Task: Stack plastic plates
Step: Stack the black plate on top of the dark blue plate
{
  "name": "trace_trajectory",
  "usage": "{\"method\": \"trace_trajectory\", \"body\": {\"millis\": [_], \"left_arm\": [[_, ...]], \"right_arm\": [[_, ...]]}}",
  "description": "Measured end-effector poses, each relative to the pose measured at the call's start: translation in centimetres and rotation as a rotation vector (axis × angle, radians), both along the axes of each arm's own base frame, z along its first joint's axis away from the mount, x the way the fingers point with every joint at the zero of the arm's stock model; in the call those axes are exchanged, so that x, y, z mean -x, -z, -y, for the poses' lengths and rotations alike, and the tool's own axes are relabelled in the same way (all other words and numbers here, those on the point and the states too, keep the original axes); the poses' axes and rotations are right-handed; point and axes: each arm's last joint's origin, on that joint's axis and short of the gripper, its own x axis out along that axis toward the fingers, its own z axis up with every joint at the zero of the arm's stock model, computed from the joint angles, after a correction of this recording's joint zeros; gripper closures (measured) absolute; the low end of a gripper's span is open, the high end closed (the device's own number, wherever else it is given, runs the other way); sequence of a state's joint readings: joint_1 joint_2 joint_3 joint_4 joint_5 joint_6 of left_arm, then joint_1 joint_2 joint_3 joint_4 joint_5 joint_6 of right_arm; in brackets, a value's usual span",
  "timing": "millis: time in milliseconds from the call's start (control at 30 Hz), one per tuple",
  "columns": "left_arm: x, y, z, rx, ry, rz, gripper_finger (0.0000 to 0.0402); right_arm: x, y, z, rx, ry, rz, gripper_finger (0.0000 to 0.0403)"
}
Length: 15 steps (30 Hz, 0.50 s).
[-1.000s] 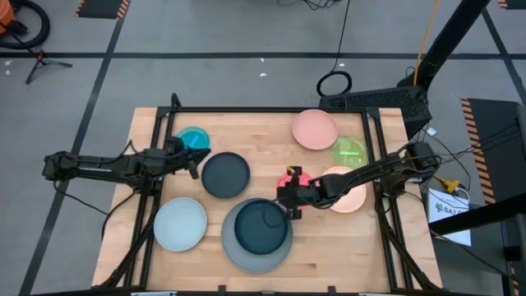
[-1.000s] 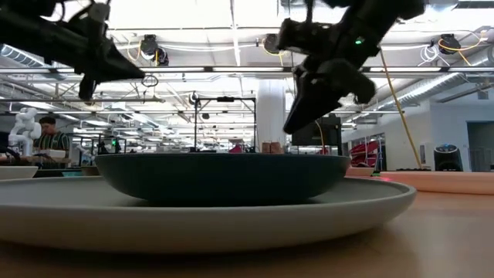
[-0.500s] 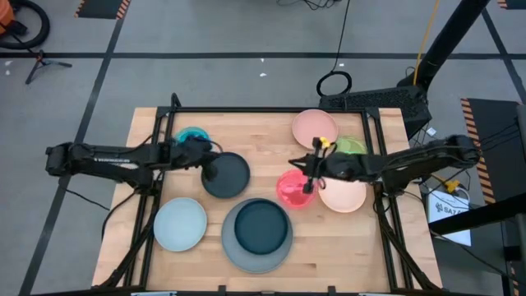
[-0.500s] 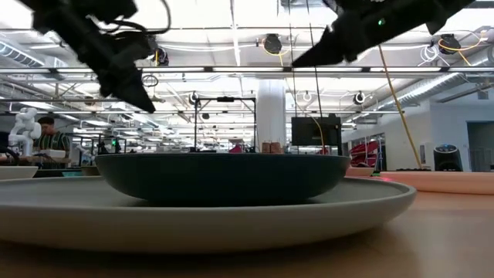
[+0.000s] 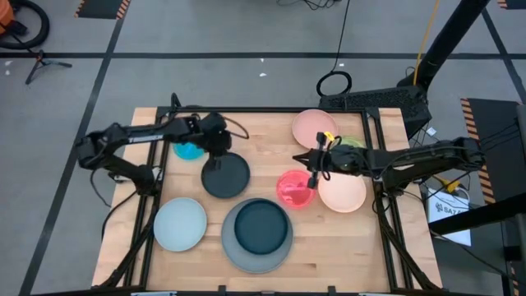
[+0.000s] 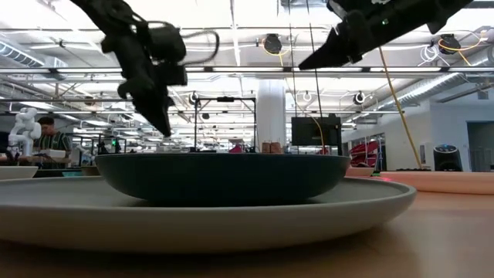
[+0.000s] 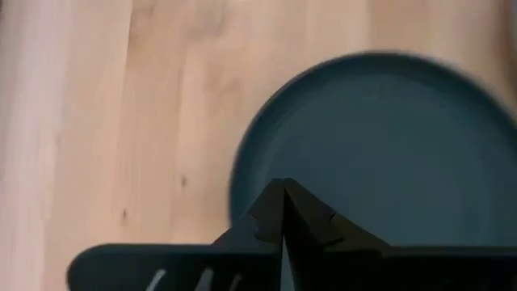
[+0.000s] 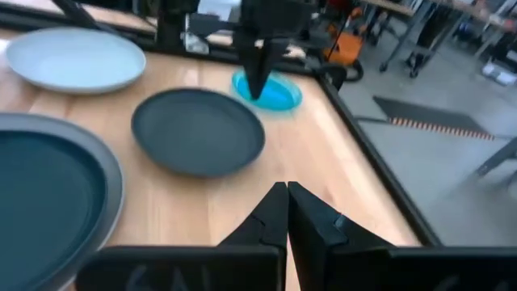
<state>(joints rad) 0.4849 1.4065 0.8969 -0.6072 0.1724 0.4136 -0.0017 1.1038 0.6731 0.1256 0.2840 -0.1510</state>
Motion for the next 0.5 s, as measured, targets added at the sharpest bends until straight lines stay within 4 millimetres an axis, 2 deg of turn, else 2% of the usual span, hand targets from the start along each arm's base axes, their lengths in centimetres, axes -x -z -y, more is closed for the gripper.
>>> {"method": "trace_trajectory", "body": {"millis": [100, 233, 500], "left_arm": [[-0.2, 0.5, -1.2, 0.012, -0.033, -0.020, 0.0383], [-0.2, 0.9, -2.0, 0.021, -0.055, -0.037, 0.0347], [-0.4, 1.2, -2.3, -0.002, -0.097, -0.050, 0.0229]], "right_arm": [[0.1, 0.3, 0.0, -0.026, 0.011, -0.027, 0.0401], [0.1, 0.3, 0.0, -0.038, 0.016, -0.026, 0.0401], [0.1, 0.4, 0.0, -0.039, 0.017, -0.028, 0.0401]]}}
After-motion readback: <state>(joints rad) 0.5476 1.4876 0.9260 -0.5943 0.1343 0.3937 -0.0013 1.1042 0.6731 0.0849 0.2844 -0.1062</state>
